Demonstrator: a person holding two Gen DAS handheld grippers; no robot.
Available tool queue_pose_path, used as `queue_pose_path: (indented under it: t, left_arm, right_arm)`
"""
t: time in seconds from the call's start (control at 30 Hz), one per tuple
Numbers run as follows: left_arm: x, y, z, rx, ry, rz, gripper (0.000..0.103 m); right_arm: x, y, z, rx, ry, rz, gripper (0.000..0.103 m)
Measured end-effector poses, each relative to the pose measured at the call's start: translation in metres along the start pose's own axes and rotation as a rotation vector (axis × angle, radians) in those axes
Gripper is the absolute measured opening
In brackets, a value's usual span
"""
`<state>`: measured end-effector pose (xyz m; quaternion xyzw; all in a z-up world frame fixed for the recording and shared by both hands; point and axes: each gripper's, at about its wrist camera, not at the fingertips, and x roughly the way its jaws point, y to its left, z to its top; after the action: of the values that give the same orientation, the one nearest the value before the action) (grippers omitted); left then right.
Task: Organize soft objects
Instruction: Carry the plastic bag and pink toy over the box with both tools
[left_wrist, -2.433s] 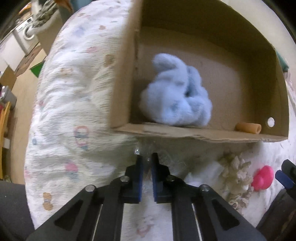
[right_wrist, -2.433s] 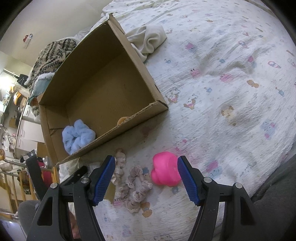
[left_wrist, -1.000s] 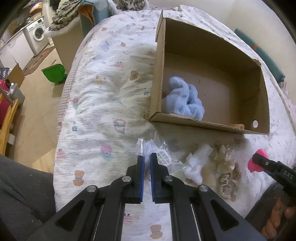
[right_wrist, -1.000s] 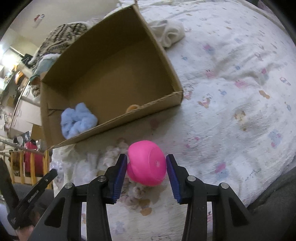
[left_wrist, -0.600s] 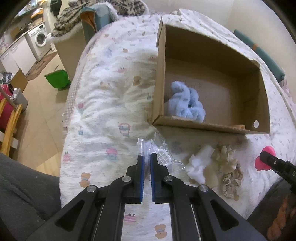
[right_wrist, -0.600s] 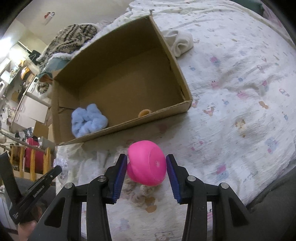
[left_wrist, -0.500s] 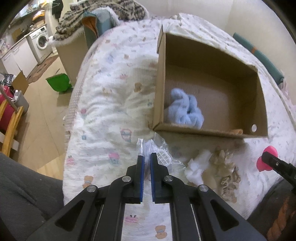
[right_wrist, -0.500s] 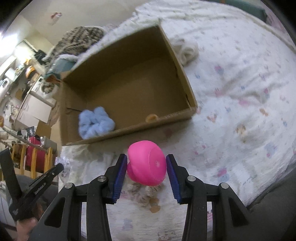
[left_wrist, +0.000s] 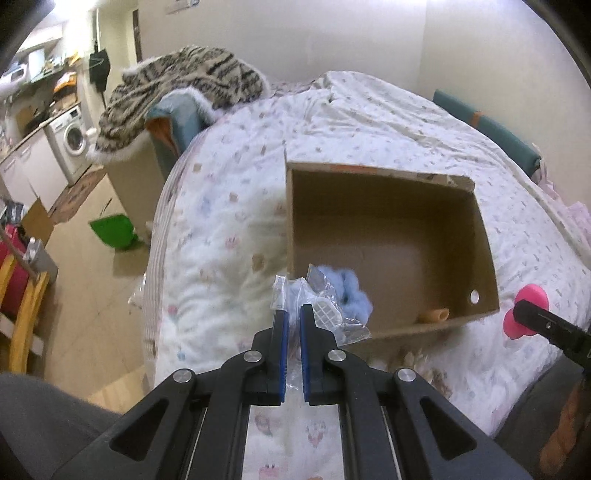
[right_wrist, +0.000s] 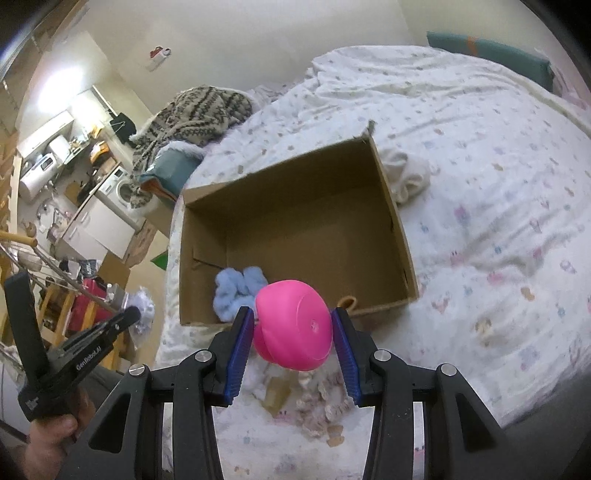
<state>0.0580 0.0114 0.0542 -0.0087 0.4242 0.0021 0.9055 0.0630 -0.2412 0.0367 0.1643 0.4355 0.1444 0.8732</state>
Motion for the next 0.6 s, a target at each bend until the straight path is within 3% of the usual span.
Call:
queue_pose_path:
  t: [0.4, 0.6]
  left_arm:
    - [0.023, -0.028, 0.035, 0.081, -0.029, -0.006, 0.006]
    - [0.05, -0.04, 0.034, 0.117, -0.036, -0.007, 0.006]
  right_arm:
    - [0.02, -0.003, 0.032, -0.025, -0.035, 0.005, 0.046]
    - [0.041, -0.02, 0.039, 0.009, -0.026, 0.012, 0.046]
